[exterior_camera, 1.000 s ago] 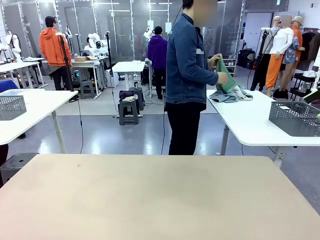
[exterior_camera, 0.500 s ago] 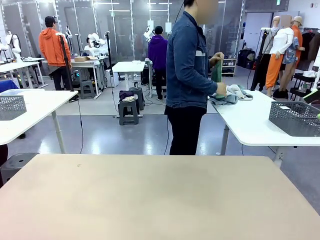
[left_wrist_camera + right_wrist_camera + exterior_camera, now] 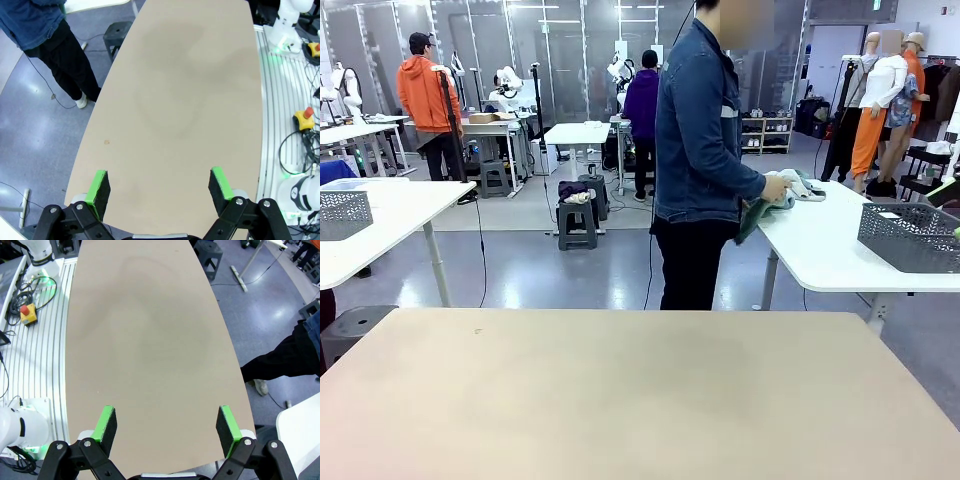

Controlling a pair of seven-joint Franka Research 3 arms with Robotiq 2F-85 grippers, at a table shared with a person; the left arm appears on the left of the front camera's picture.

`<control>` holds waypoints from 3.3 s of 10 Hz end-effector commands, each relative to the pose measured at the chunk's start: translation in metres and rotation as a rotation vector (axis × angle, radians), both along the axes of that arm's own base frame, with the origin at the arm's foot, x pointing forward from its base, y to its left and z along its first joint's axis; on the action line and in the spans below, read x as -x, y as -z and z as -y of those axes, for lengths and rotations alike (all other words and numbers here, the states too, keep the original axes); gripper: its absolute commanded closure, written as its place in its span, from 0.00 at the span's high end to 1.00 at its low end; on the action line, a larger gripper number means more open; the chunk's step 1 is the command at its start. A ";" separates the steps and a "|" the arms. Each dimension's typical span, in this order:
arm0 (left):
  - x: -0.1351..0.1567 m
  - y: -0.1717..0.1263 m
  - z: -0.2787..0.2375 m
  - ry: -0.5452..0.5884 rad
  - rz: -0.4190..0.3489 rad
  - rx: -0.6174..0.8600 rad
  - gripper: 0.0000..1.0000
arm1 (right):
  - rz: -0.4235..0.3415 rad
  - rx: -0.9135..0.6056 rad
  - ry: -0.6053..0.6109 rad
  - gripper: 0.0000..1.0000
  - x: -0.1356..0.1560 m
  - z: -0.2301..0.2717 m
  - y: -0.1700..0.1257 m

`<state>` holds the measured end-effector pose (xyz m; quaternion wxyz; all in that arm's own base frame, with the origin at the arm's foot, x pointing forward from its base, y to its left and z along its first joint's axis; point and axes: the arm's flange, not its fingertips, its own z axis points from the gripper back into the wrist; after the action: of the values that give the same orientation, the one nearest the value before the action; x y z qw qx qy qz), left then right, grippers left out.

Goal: Fold the towels and place them in the basket.
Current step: When a person lays out a Towel with hook on the table, fold it in half twice.

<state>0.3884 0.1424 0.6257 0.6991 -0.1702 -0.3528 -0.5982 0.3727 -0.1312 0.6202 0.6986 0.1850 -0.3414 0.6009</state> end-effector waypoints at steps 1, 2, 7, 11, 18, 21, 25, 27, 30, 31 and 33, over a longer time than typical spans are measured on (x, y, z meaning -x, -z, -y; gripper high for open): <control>0.000 0.000 0.000 0.001 0.001 0.006 1.00 | 0.008 -0.006 -0.001 1.00 -0.001 0.000 -0.001; 0.000 0.000 0.000 0.001 0.001 0.006 1.00 | 0.008 -0.006 -0.001 1.00 -0.001 0.000 -0.001; 0.000 0.000 0.000 0.001 0.001 0.006 1.00 | 0.008 -0.006 -0.001 1.00 -0.001 0.000 -0.001; 0.000 0.000 0.000 0.001 0.001 0.006 1.00 | 0.008 -0.006 -0.001 1.00 -0.001 0.000 -0.001; 0.000 0.000 0.000 0.001 0.001 0.006 1.00 | 0.008 -0.006 -0.001 1.00 -0.001 0.000 -0.001; 0.000 0.000 0.000 0.001 0.001 0.006 1.00 | 0.008 -0.006 -0.001 1.00 -0.001 0.000 -0.001; 0.000 0.000 0.000 0.001 0.001 0.006 1.00 | 0.008 -0.006 -0.001 1.00 -0.001 0.000 -0.001; 0.000 0.000 0.000 0.001 0.001 0.006 1.00 | 0.008 -0.006 -0.001 1.00 -0.001 0.000 -0.001; 0.000 0.000 0.000 0.001 0.001 0.006 1.00 | 0.008 -0.006 -0.001 1.00 -0.001 0.000 -0.001; 0.000 0.000 0.000 0.001 0.001 0.006 1.00 | 0.008 -0.006 -0.001 1.00 -0.001 0.000 -0.001; 0.000 0.000 0.000 0.001 0.001 0.006 1.00 | 0.008 -0.006 -0.001 1.00 -0.001 0.000 -0.001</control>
<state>0.3884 0.1424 0.6257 0.6991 -0.1702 -0.3528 -0.5982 0.3727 -0.1312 0.6202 0.6986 0.1850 -0.3414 0.6009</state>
